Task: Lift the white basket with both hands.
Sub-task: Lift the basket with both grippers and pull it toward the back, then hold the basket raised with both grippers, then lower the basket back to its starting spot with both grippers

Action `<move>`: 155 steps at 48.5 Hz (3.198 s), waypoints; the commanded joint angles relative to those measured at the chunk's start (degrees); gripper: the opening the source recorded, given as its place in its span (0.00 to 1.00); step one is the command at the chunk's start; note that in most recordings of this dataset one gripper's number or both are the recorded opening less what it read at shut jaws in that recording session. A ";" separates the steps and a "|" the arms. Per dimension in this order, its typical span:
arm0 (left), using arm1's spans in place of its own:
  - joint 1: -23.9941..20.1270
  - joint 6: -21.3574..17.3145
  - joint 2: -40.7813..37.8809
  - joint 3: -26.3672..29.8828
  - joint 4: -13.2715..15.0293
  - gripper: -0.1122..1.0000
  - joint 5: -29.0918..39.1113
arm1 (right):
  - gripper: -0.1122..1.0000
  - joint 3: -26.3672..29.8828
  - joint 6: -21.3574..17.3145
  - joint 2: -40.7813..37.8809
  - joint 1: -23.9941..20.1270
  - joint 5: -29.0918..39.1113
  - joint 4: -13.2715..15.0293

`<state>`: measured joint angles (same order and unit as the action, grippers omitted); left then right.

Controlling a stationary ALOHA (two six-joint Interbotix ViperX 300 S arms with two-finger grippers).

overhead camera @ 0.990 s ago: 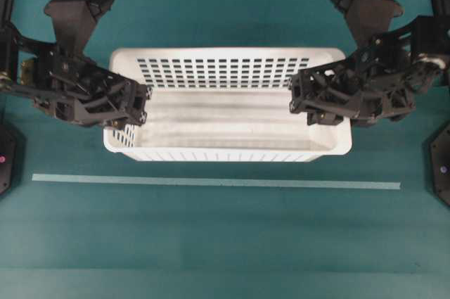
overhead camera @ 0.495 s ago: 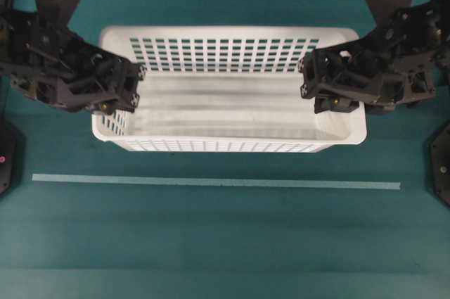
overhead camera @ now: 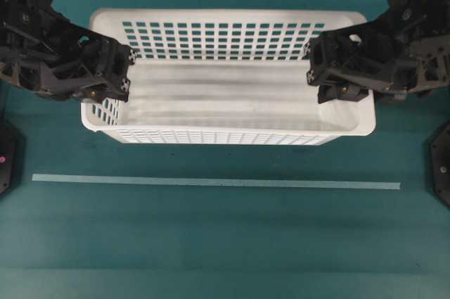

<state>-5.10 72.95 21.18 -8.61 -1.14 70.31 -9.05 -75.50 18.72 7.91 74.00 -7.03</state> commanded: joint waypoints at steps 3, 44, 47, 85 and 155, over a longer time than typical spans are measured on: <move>-0.09 -0.97 0.70 2.64 -0.35 0.29 0.00 | 0.26 4.31 0.88 1.23 -1.41 1.05 -0.18; 0.09 -1.14 0.26 8.70 -0.35 0.29 4.57 | 0.26 14.50 0.97 1.14 -2.81 7.03 1.76; 0.09 -1.14 0.26 8.70 -0.35 0.29 4.57 | 0.26 14.33 1.05 1.14 -2.81 7.03 1.85; 0.09 -1.05 -0.44 6.86 -0.35 0.29 4.57 | 0.26 10.37 0.97 0.97 -2.90 5.98 1.76; -0.26 -0.44 -10.11 -13.89 -0.62 0.17 -13.54 | 0.26 -22.59 0.70 -2.99 -2.20 -20.74 0.18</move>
<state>-5.10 72.86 11.78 -22.24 -1.23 58.27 -30.94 -75.67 17.58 6.42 55.63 -6.50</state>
